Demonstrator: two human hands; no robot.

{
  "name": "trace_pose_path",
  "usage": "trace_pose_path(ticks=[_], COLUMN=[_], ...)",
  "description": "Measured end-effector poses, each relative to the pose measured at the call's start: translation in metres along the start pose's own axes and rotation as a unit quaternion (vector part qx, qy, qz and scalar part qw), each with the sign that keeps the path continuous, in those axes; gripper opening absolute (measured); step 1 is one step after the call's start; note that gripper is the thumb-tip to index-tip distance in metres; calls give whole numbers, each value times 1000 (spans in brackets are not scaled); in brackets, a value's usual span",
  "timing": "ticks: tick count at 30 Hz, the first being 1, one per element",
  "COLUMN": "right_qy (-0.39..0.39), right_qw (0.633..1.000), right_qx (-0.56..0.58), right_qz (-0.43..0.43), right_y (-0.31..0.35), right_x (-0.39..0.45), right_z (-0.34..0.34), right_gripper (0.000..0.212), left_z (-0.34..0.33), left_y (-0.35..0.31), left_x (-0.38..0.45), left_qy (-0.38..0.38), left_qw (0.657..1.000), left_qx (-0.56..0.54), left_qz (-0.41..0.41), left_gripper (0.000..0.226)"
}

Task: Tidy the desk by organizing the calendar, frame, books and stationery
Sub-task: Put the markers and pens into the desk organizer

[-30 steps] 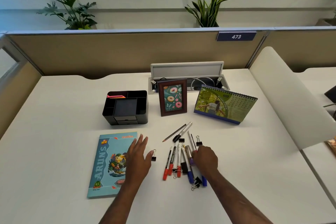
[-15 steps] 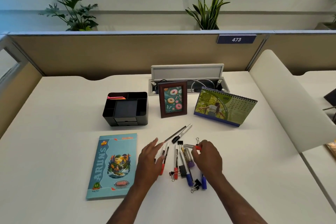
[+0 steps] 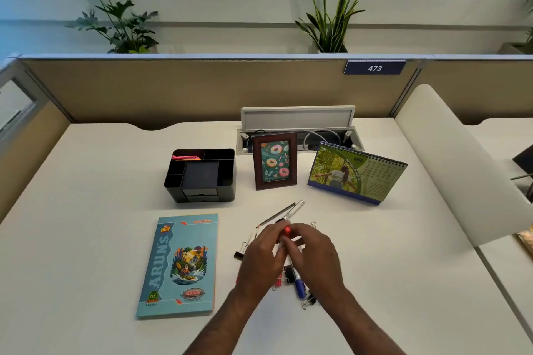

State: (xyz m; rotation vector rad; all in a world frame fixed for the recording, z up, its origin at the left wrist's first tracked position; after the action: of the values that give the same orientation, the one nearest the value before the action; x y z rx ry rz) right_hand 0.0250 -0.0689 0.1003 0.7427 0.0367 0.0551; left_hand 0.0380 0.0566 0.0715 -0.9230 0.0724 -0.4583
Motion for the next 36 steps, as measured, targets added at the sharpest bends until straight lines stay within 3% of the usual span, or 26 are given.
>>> trace_pose_path(ticks=[4, 8, 20, 23, 29, 36], right_qy=[9, 11, 91, 93, 90, 100], right_qw=[999, 999, 988, 988, 987, 983], right_qx=[35, 12, -2, 3, 14, 15], right_qz=[-2, -34, -122, -124, -134, -154], right_y=[-3, -25, -93, -92, -99, -109], right_x=[0, -9, -35, -37, -43, -43], right_z=[-6, -16, -60, -60, -59, -61], right_gripper=[34, 34, 19, 16, 28, 18], left_z=[27, 75, 247, 264, 257, 243], left_y=[6, 27, 110, 127, 158, 184], left_x=[-1, 3, 25, 39, 60, 52], left_qy=[-50, -116, -330, -330, -266, -206], left_qw=[999, 993, 936, 931, 924, 907], left_qx=[-15, -17, 23, 72, 154, 209], left_qz=[12, 21, 120, 138, 228, 301], left_gripper=[37, 20, 33, 37, 21, 18])
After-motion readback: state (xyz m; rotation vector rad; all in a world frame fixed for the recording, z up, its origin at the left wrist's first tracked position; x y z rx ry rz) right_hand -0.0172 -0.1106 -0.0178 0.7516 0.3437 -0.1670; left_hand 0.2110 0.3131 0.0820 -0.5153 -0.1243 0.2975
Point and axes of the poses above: each hand's wrist, its own x-axis towards the middle knuckle, its own z-axis out of the back of the hand, y = z × x, the point moved 8 cm from there along x, towards the middle knuckle, and after that the axes turned 13 degrees about y, right-handed, at the moved point
